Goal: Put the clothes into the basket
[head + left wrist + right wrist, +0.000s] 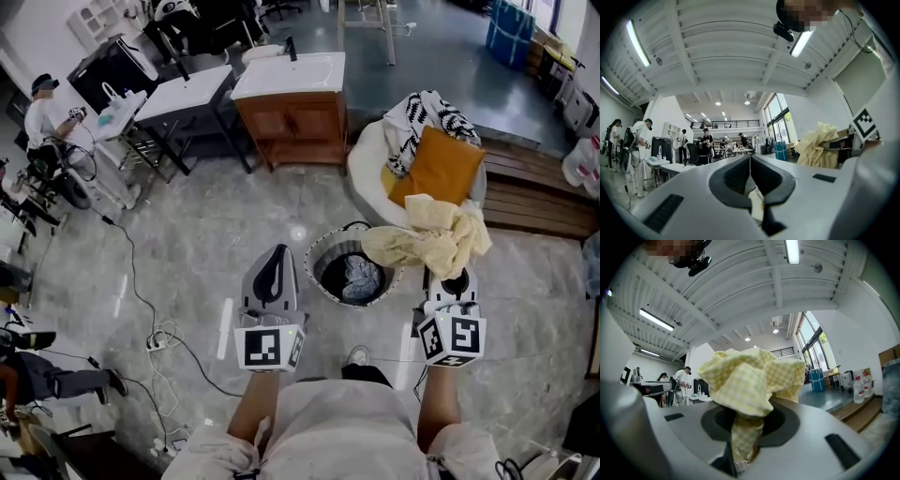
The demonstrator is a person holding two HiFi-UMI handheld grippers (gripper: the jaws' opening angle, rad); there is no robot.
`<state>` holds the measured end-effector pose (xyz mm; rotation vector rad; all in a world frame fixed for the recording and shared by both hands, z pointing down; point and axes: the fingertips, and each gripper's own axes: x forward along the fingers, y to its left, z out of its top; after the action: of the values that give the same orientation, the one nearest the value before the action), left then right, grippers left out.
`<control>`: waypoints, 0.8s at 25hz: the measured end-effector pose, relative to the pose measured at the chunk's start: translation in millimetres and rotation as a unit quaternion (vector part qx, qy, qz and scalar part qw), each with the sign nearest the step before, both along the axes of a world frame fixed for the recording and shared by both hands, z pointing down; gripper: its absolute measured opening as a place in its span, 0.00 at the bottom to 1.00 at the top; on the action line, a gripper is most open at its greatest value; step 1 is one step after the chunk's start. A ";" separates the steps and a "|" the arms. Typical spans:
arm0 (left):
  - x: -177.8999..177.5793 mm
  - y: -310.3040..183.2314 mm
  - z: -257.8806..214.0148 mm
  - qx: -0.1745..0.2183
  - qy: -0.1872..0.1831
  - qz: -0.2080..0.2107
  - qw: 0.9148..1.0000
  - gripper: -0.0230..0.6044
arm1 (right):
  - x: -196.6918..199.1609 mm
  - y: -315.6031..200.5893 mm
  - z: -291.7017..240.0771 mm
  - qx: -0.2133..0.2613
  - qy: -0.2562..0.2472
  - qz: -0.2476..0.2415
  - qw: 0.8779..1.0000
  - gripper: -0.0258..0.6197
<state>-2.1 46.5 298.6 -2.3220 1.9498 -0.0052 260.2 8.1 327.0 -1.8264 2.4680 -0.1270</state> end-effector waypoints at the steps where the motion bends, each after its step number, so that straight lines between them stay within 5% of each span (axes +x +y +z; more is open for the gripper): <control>1: 5.5 -5.4 0.6 -0.001 0.000 -0.001 1.000 0.05 | 4.8 -6.5 3.0 -0.002 -0.002 -0.003 1.000 0.16; 20: 11.8 -68.0 34.8 -0.008 0.010 -0.024 1.000 0.05 | 5.2 -88.7 38.4 -0.015 0.008 -0.032 0.999 0.16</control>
<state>9.7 -21.5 333.4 -2.2935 2.0233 -0.0017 265.4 -80.6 365.4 -1.7663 2.5499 -0.1541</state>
